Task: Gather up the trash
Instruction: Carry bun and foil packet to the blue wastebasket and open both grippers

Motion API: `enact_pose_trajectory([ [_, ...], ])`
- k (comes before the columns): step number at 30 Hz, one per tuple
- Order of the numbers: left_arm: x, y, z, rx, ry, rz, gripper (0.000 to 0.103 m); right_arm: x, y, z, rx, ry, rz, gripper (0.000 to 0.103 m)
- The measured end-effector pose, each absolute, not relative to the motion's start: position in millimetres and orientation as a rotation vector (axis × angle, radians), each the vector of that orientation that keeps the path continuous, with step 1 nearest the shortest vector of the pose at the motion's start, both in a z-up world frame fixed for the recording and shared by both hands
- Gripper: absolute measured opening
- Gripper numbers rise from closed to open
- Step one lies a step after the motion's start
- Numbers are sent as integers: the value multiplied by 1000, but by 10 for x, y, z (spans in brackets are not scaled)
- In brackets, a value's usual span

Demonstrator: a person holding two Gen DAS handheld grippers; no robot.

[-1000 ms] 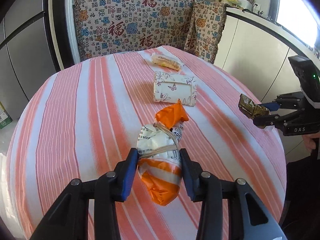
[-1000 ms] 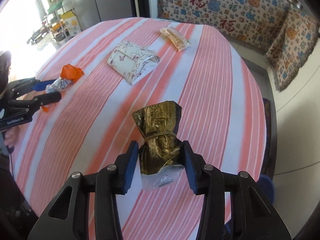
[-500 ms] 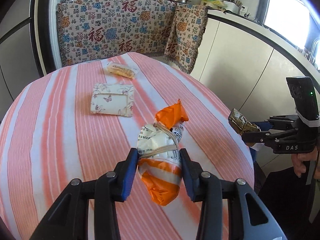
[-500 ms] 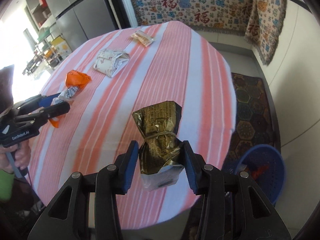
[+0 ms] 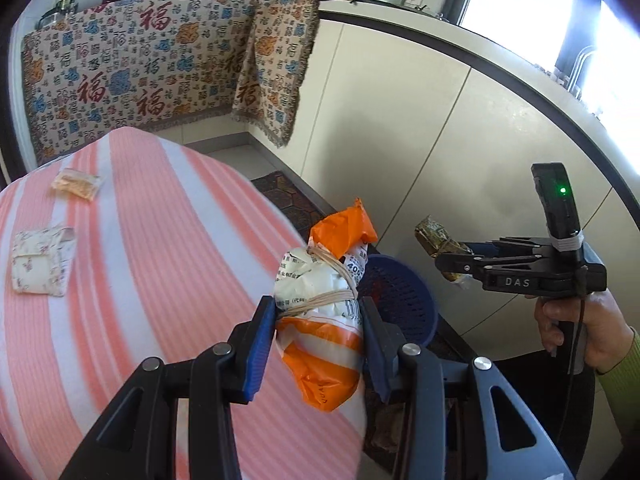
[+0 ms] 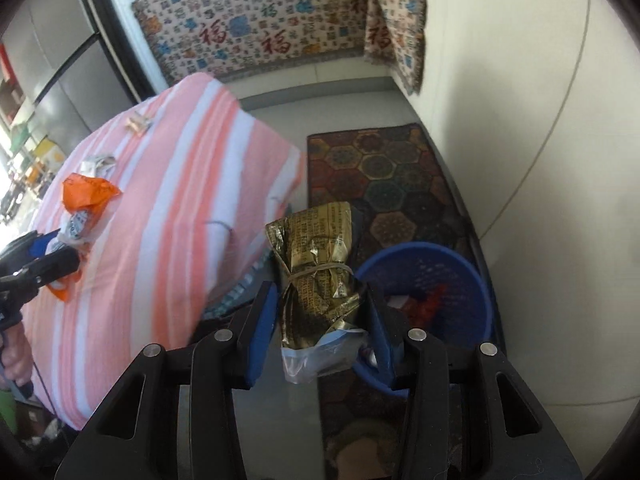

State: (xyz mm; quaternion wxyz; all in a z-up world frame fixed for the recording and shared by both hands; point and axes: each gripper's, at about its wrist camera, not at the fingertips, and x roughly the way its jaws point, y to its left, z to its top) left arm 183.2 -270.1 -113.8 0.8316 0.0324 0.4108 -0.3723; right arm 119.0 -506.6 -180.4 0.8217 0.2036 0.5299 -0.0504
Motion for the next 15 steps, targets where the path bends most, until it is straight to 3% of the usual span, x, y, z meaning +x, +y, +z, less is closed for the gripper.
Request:
enact_pose_trajectory([
  [15, 1963, -4482, -1791, 80, 999, -912, 42, 841, -6078, -2452, 544, 1158, -295, 46],
])
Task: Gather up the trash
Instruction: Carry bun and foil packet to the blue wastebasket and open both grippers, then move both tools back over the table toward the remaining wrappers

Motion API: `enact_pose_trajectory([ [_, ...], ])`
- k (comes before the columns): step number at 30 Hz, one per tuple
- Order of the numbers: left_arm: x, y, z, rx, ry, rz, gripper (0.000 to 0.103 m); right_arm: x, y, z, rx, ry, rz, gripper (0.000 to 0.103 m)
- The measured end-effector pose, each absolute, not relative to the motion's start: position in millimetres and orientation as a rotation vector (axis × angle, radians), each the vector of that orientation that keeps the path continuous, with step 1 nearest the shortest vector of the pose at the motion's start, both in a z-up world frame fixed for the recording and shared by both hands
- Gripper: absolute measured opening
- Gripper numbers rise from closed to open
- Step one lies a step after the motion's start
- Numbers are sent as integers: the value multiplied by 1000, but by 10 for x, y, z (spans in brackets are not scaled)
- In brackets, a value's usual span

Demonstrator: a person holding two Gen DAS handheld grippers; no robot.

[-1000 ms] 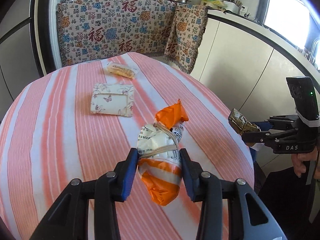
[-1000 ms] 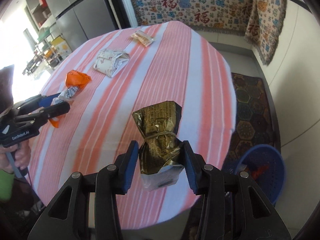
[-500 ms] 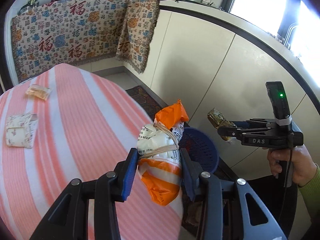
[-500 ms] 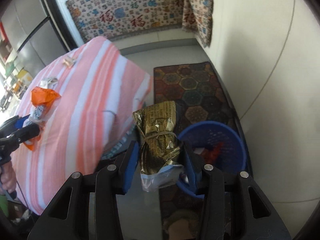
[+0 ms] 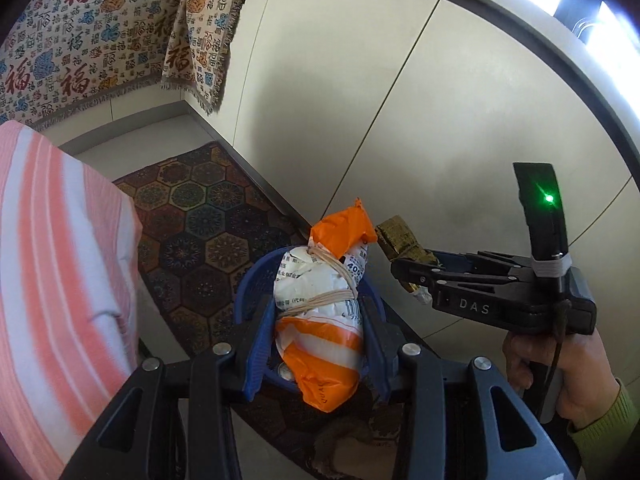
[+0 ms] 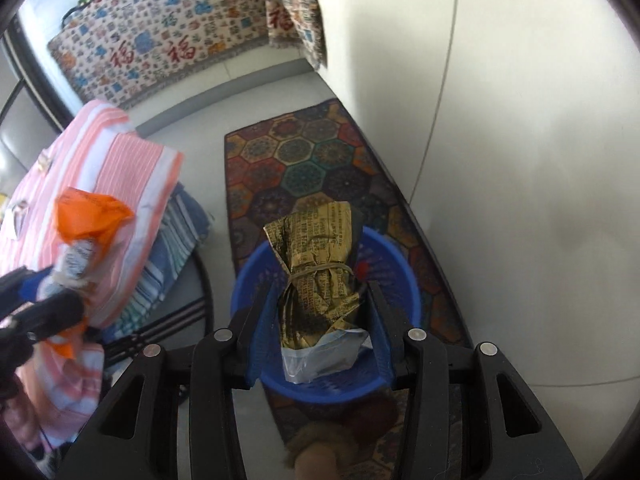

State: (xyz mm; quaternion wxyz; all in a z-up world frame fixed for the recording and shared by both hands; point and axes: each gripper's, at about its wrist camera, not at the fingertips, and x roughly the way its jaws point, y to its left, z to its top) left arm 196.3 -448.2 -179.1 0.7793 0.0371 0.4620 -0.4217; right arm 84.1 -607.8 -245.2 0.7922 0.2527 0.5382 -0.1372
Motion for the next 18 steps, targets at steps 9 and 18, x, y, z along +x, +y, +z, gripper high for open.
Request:
enact_pose_trajectory([
  [9, 2052, -4849, -2082, 94, 1029, -921, 42, 636, -6241, -2536, 589, 1156, -319, 46],
  [18, 2299, -5051, -2213, 52, 1059, -936, 55, 579, -6312, -2546, 577, 1135, -368, 63],
])
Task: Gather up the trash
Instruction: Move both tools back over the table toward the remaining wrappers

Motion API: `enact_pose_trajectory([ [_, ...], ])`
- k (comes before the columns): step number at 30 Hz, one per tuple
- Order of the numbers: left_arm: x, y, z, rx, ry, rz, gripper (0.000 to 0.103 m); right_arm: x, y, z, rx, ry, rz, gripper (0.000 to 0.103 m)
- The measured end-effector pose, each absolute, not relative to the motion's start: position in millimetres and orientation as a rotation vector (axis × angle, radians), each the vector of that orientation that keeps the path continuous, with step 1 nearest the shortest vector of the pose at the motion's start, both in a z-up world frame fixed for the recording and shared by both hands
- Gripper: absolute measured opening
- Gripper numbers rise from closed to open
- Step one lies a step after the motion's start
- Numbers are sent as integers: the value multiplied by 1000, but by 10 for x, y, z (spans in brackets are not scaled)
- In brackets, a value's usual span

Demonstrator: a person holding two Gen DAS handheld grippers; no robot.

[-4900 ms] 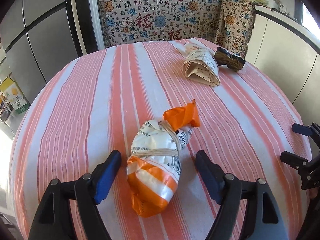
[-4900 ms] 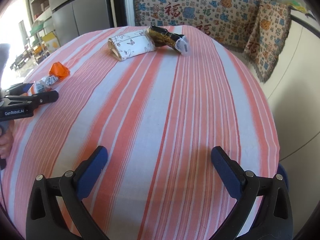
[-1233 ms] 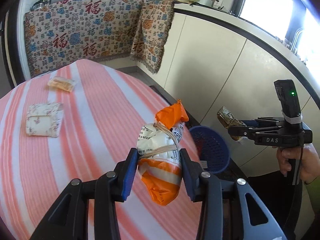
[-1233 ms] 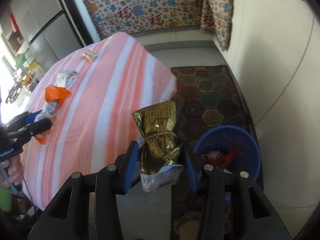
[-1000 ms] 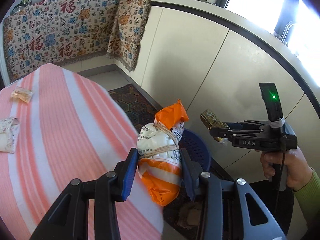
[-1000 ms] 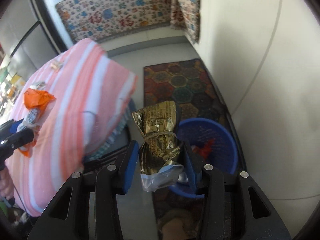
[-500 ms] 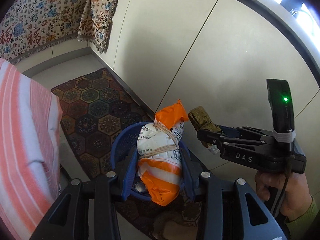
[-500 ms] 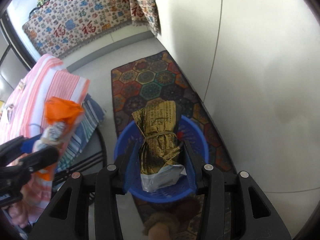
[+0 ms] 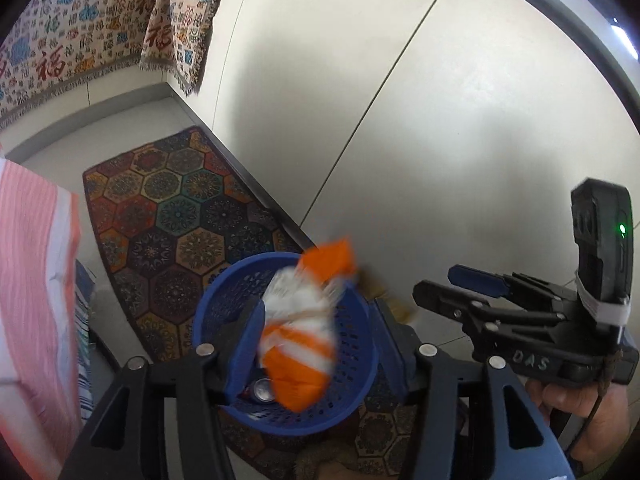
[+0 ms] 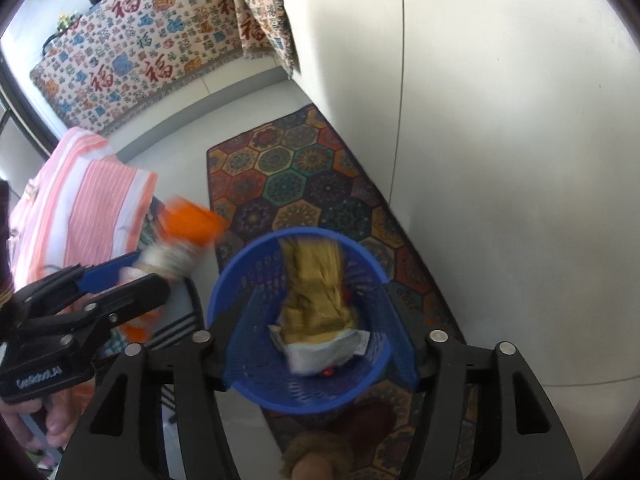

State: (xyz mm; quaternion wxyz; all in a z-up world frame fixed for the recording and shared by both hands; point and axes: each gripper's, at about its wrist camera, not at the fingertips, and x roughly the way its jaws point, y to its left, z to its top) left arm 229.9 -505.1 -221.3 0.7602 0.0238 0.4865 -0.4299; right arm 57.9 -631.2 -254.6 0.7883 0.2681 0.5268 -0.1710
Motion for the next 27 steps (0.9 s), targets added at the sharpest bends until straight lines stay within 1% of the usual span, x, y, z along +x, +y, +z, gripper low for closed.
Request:
enact_pose_trajectory([
  [2, 2335, -5073, -2244, 47, 1073, -918, 55, 561, -6332, -2514, 577, 1122, -386, 64],
  [4, 2341, -5049, -2242, 37, 1081, -908, 55, 538, -6345, -2483, 578, 1107, -403, 70],
  [7, 2277, -4955, -2195, 47, 1080, -899, 55, 558, -6335, -2447, 563, 1093, -416, 74],
  [8, 2225, -4903, -2160, 61, 1073, -899, 55, 562, -6324, -2434, 558, 1091, -416, 75],
  [10, 2100, -4750, -2060, 97, 1043, -893, 55, 603, -6316, -2404, 551, 1087, -417, 80],
  [11, 2027, -4647, -2001, 113, 1028, -889, 55, 622, -6304, -2386, 549, 1086, -412, 81],
  [16, 1683, -3834, -1722, 134, 983, -838, 55, 748, -6117, -2197, 460, 1040, -409, 89],
  [19, 1608, -3270, -1623, 116, 966, -763, 55, 866, -5843, -2045, 364, 1005, -375, 91],
  [23, 1644, -2488, -1588, 110, 932, -589, 55, 1078, -5200, -1828, 268, 955, -257, 91],
  [27, 1803, -1747, -1649, 87, 922, -406, 55, 1294, -4351, -1591, 269, 908, -49, 93],
])
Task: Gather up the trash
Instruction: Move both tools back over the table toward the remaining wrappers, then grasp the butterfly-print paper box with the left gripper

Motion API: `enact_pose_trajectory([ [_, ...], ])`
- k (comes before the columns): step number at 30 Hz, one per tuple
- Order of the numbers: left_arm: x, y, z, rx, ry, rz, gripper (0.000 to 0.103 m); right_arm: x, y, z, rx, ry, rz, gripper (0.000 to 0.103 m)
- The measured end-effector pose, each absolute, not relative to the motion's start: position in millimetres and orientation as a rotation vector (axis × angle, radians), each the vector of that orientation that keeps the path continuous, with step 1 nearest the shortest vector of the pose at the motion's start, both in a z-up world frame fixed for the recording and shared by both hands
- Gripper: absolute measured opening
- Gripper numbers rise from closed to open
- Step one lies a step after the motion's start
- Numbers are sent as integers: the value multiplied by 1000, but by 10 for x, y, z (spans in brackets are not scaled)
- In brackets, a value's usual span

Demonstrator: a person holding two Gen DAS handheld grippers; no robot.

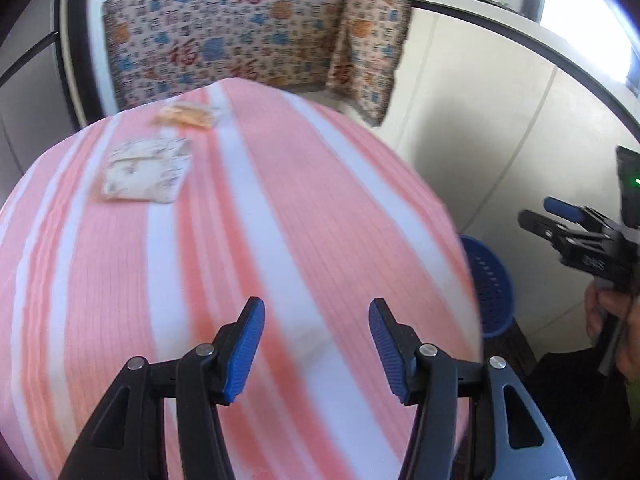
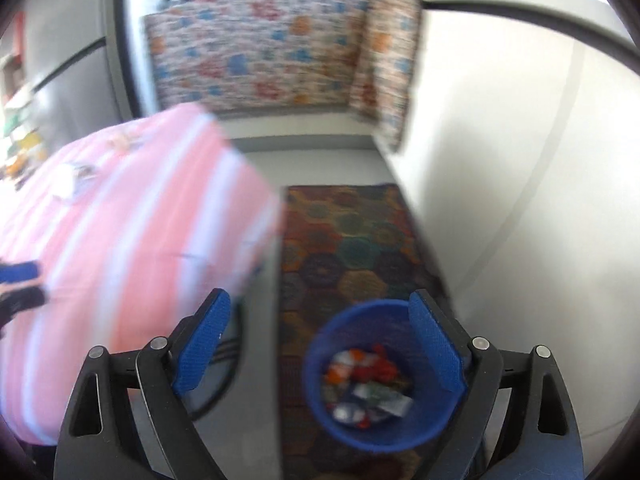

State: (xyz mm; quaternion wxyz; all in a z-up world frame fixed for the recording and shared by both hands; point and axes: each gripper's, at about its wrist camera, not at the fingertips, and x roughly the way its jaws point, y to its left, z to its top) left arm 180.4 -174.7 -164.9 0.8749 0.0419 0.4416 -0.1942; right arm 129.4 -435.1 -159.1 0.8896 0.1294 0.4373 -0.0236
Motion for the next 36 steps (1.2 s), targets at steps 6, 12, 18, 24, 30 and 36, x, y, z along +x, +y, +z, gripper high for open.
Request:
enact_pose_trajectory([
  [6, 2161, -1075, -1756, 38, 925, -250, 55, 1744, -3157, -1544, 220, 934, 188, 95],
  [12, 2497, -959, -1780, 69, 905, -227, 55, 1901, -2644, -1734, 136, 962, 205, 103],
  [18, 2899, -1181, -1799, 40, 916, -188, 69, 1877, -2646, -1765, 157, 931, 198, 103],
  [24, 3098, -963, -1794, -38, 907, -109, 69, 1850, -2612, -1736, 158, 923, 194, 103],
  [30, 2903, -394, -1815, 42, 901, -45, 72, 1840, -2609, -1734, 158, 920, 188, 103],
  [36, 2716, -181, -1713, -24, 897, -182, 70, 1840, -2607, -1731, 158, 918, 182, 103],
])
